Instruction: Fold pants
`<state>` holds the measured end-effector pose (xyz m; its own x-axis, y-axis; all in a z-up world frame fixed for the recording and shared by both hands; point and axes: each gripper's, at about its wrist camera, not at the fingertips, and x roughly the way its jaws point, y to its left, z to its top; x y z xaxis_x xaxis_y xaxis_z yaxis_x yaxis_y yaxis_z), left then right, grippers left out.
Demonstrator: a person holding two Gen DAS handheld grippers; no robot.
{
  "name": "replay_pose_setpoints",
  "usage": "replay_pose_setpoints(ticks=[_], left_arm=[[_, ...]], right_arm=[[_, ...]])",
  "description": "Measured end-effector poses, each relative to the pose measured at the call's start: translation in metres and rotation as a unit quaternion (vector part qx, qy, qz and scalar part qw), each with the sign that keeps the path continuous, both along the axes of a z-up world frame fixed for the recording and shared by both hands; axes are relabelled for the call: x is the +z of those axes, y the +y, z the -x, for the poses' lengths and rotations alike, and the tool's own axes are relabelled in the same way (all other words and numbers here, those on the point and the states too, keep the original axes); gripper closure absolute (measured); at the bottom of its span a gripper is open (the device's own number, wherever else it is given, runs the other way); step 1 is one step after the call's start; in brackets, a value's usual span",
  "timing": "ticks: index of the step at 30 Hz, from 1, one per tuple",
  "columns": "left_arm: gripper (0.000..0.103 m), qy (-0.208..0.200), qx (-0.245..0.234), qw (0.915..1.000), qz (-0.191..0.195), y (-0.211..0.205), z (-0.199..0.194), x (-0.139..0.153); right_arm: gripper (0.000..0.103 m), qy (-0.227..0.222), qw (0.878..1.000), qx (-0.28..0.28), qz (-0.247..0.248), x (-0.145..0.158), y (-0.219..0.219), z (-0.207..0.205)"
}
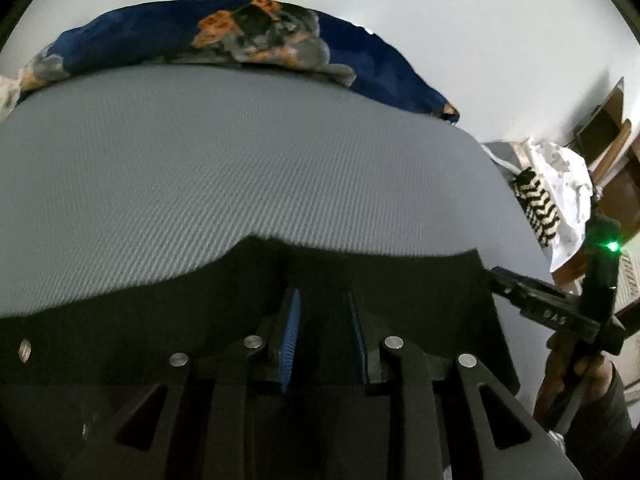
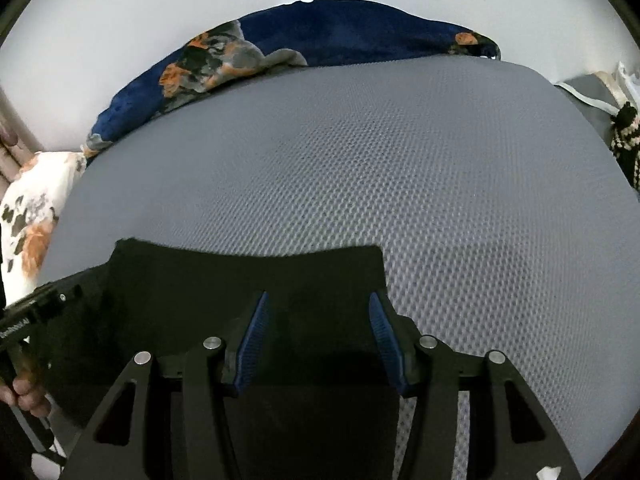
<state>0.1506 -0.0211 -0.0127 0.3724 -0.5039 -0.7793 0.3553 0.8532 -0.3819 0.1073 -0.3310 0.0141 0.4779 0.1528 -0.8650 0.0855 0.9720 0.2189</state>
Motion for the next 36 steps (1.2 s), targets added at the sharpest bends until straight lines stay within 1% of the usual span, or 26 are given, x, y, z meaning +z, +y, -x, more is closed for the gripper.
replay_pose_setpoints(ticks=[3,6,7,8,9,12,14,16,18,20,21,24,26,28,30,33,36], left_arm=[[0.078,0.022,0.002,0.9997,0.011,-0.004,-0.02,-0.01],[0.078,0.048,0.017,0.9987,0.008,-0.003,-0.04,-0.024],[0.079,0.068,0.018,0.9974,0.018,-0.001,-0.049,-0.033],[0.082,0.077,0.02,0.9965,0.024,0.0,-0.051,-0.037],[0.083,0.088,0.022,0.9953,0.033,0.001,-0.054,-0.042],[0.085,0.094,0.023,0.9943,0.044,0.003,-0.056,-0.045],[0.089,0.102,0.026,0.9932,0.049,0.006,-0.058,-0.048],[0.09,0.108,0.029,0.9925,0.051,0.008,-0.06,-0.047],[0.09,0.096,0.025,0.9942,0.042,0.01,-0.057,-0.041],[0.088,0.069,0.016,0.9972,0.023,0.008,-0.044,-0.028],[0.084,0.054,0.013,0.9984,0.013,0.007,-0.037,-0.021],[0.081,0.015,-0.012,0.9998,-0.005,0.004,-0.008,-0.001],[0.073,-0.001,-0.032,0.9993,-0.017,0.002,0.016,0.007],[0.071,-0.009,-0.054,0.9982,-0.026,-0.001,0.04,0.008],[0.071,-0.007,-0.073,0.9968,-0.033,-0.005,0.059,0.005],[0.071,0.003,-0.086,0.9952,-0.045,-0.011,0.08,-0.004],[0.071,0.02,-0.087,0.9944,-0.056,-0.012,0.096,-0.016]], right_arm=[[0.054,0.008,1.0,-0.006,0.008,-0.006,-0.003,-0.008],[0.054,0.018,1.0,-0.009,0.015,-0.014,-0.005,-0.012],[0.054,0.022,1.0,-0.009,0.017,-0.017,-0.006,-0.013],[0.054,0.027,0.999,-0.01,0.016,-0.021,-0.006,-0.014],[0.054,0.033,0.999,-0.013,0.009,-0.025,-0.008,-0.015],[0.054,0.035,0.999,-0.025,-0.019,-0.033,-0.014,-0.013],[0.054,0.036,0.999,-0.023,-0.017,-0.033,-0.014,-0.013],[0.054,0.037,0.999,-0.021,-0.012,-0.032,-0.013,-0.013],[0.054,0.034,0.999,-0.024,-0.01,-0.028,-0.013,-0.012],[0.054,0.025,0.999,-0.031,-0.008,-0.02,-0.016,-0.006],[0.054,0.018,0.999,-0.03,-0.009,-0.014,-0.017,0.0],[0.054,0.007,1.0,-0.017,-0.004,0.003,-0.015,0.018],[0.054,0.006,1.0,0.0,-0.002,0.011,-0.01,0.032],[0.054,0.009,1.0,0.019,0.003,0.016,-0.004,0.049],[0.054,0.016,0.999,0.036,0.003,0.017,0.002,0.064],[0.054,0.029,0.997,0.063,0.011,0.014,0.015,0.082],[0.054,0.041,0.996,0.082,0.009,0.007,0.026,0.095]])
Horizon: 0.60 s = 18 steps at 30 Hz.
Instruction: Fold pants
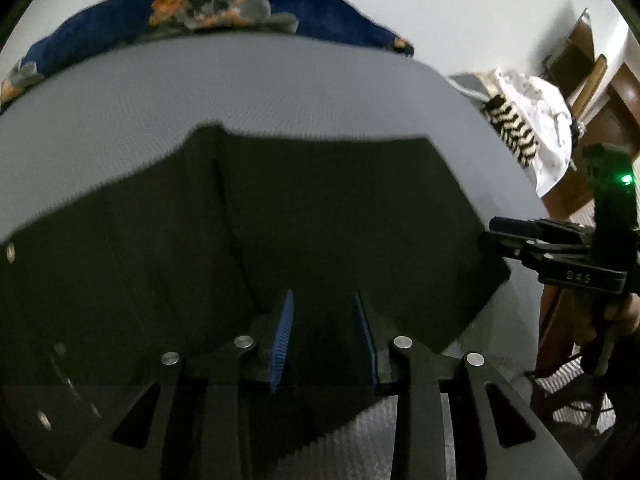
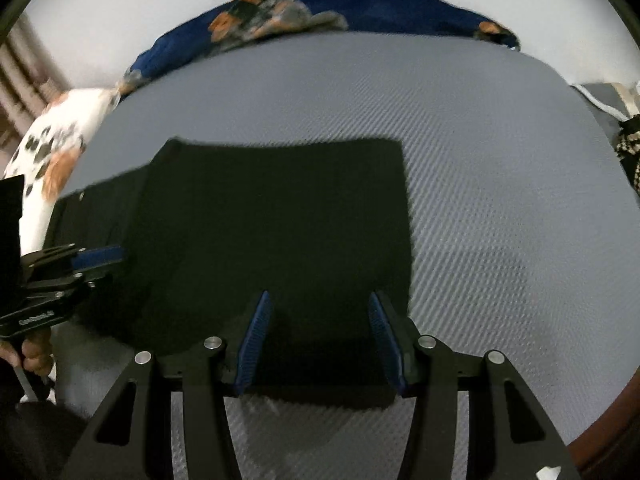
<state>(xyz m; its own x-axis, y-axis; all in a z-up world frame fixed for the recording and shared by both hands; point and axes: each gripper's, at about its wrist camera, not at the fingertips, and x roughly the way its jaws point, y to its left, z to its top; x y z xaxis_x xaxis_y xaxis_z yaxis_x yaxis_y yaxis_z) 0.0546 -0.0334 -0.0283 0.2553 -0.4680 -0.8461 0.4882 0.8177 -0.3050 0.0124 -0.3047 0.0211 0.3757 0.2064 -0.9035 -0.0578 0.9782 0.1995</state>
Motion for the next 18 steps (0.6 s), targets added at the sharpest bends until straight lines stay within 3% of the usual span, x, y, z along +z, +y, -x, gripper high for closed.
replay_pose_setpoints(ticks=[5,10,18], left_arm=[[0.071,0.016,0.014,0.9996,-0.017,0.003,0.015,-0.012],[0.066,0.025,0.034,0.999,-0.01,0.014,0.021,-0.02],[0.063,0.009,0.069,0.9976,0.005,0.04,0.018,-0.003]], right_arm=[[0.054,0.007,1.0,0.021,0.009,-0.004,0.015,0.015],[0.054,0.017,0.999,0.031,0.023,-0.013,0.028,0.022],[0.053,0.023,0.997,0.049,0.046,-0.02,0.046,0.023]])
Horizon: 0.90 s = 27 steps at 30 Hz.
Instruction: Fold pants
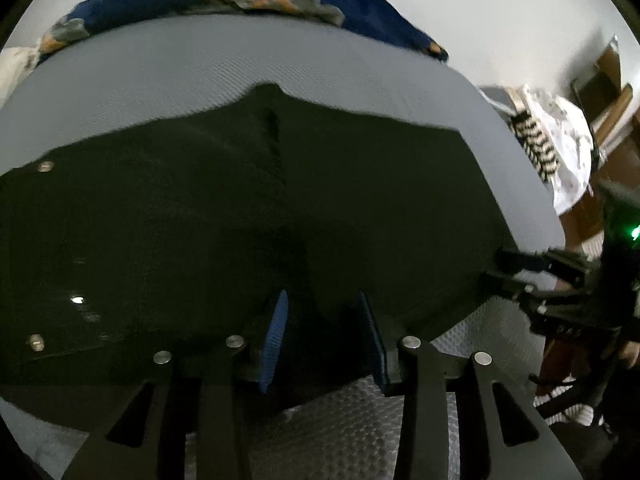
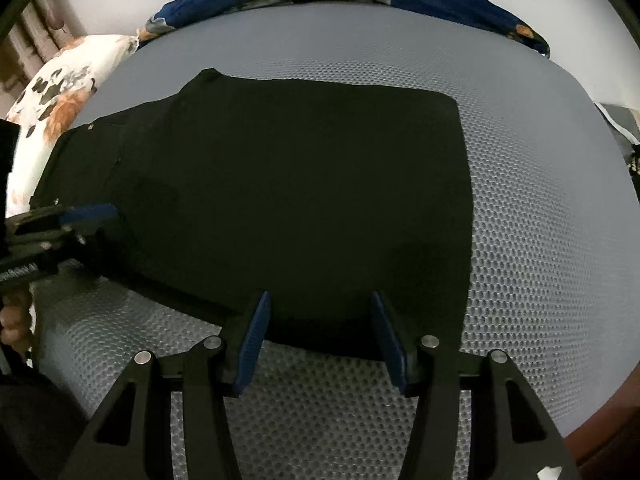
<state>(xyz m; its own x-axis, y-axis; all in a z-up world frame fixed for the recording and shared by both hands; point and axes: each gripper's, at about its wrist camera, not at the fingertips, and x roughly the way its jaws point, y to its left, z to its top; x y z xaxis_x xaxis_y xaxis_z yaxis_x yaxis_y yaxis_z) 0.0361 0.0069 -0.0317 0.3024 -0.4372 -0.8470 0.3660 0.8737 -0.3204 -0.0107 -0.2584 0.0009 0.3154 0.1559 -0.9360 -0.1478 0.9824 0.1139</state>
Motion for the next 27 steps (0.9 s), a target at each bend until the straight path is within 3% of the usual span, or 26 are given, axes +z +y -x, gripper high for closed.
replay_pose_setpoints(ticks=[13,27], left_arm=[[0.054,-0.048,0.098,0.9939,-0.018,0.098,-0.009,0.036],[0.05,-0.051,0.166,0.9838,-0.043,0.202,-0.02,0.04]], right_arm=[[0.053,0.014,1.0,0.026,-0.005,-0.002,0.037,-0.006],[0.053,0.031,0.996,0.083,-0.019,-0.005,0.103,-0.026]])
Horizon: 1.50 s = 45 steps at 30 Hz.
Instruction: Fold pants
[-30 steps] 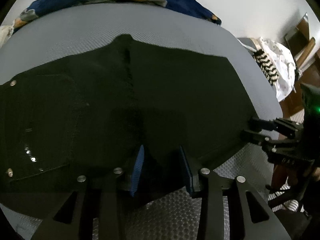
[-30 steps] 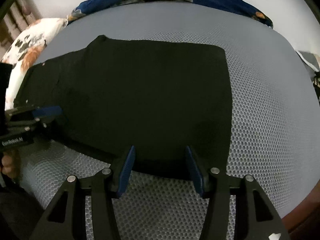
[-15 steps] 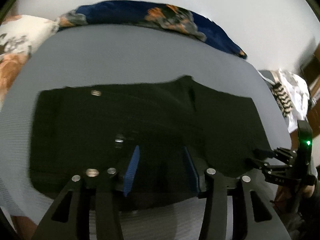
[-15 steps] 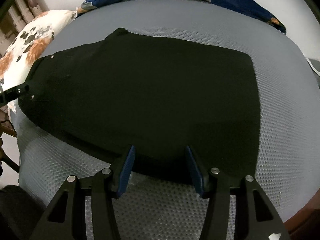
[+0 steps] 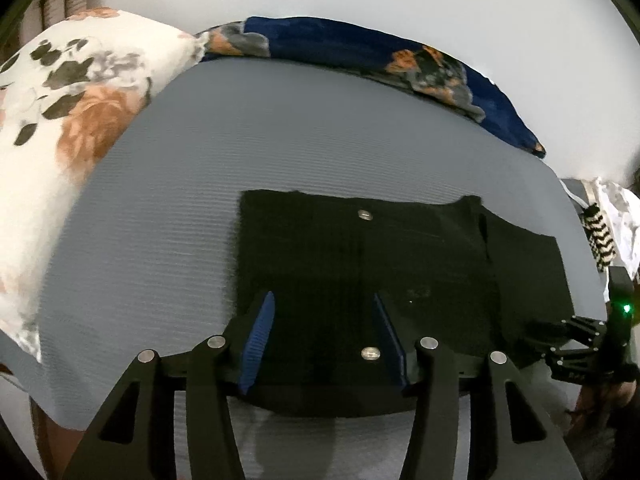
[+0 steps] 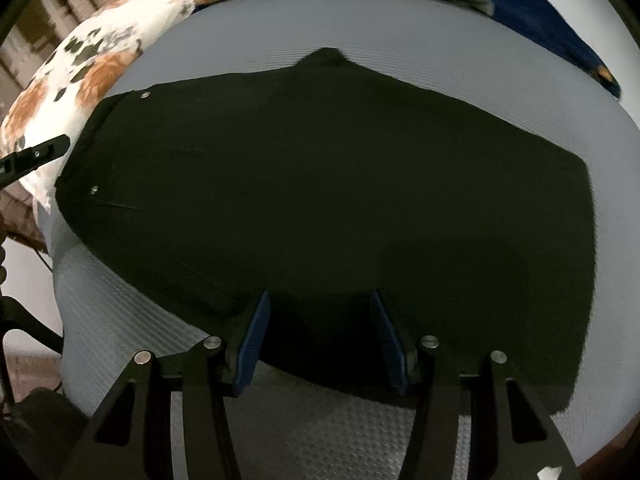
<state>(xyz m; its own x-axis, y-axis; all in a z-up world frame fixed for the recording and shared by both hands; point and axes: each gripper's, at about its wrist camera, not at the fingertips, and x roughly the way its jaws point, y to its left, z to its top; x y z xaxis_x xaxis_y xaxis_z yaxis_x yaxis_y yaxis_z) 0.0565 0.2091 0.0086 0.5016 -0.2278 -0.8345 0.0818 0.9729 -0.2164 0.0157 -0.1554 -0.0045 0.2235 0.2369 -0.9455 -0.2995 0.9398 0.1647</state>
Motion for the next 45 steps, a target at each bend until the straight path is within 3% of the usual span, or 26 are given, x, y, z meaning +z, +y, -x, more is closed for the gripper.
replay_pose_setpoints(ticks=[3,9,13,19,24,36,42,45], left_arm=[[0.047,0.006,0.008,0.9999,0.012,0.016,-0.004,-0.003],[0.045,0.053,0.017,0.9944,0.09,0.055,-0.019,-0.025],[0.045,0.091,0.016,0.9836,0.155,0.077,-0.028,-0.05],[0.045,0.124,-0.013,0.964,0.235,0.091,-0.04,-0.074],[0.045,0.124,-0.035,0.957,0.26,0.091,-0.047,-0.083],[0.045,0.135,-0.064,0.9269,0.344,0.094,-0.056,-0.097],[0.046,0.138,-0.076,0.9233,0.35,0.083,-0.066,-0.096],[0.046,0.139,-0.076,0.9253,0.344,0.073,-0.072,-0.097]], right_arm=[[0.054,0.004,1.0,0.01,-0.006,0.001,0.012,-0.007],[0.054,0.005,0.999,-0.006,-0.037,0.011,0.018,-0.024],[0.053,-0.005,0.997,-0.039,-0.062,0.024,0.009,-0.036],[0.053,-0.012,0.996,-0.072,-0.049,0.03,0.007,-0.05],[0.052,-0.004,0.997,-0.076,-0.032,0.028,0.011,-0.057],[0.051,-0.002,0.997,-0.072,-0.004,0.03,0.038,-0.085],[0.05,-0.007,0.998,-0.066,-0.017,0.03,0.047,-0.087],[0.05,-0.009,0.997,-0.067,-0.023,0.03,0.044,-0.085]])
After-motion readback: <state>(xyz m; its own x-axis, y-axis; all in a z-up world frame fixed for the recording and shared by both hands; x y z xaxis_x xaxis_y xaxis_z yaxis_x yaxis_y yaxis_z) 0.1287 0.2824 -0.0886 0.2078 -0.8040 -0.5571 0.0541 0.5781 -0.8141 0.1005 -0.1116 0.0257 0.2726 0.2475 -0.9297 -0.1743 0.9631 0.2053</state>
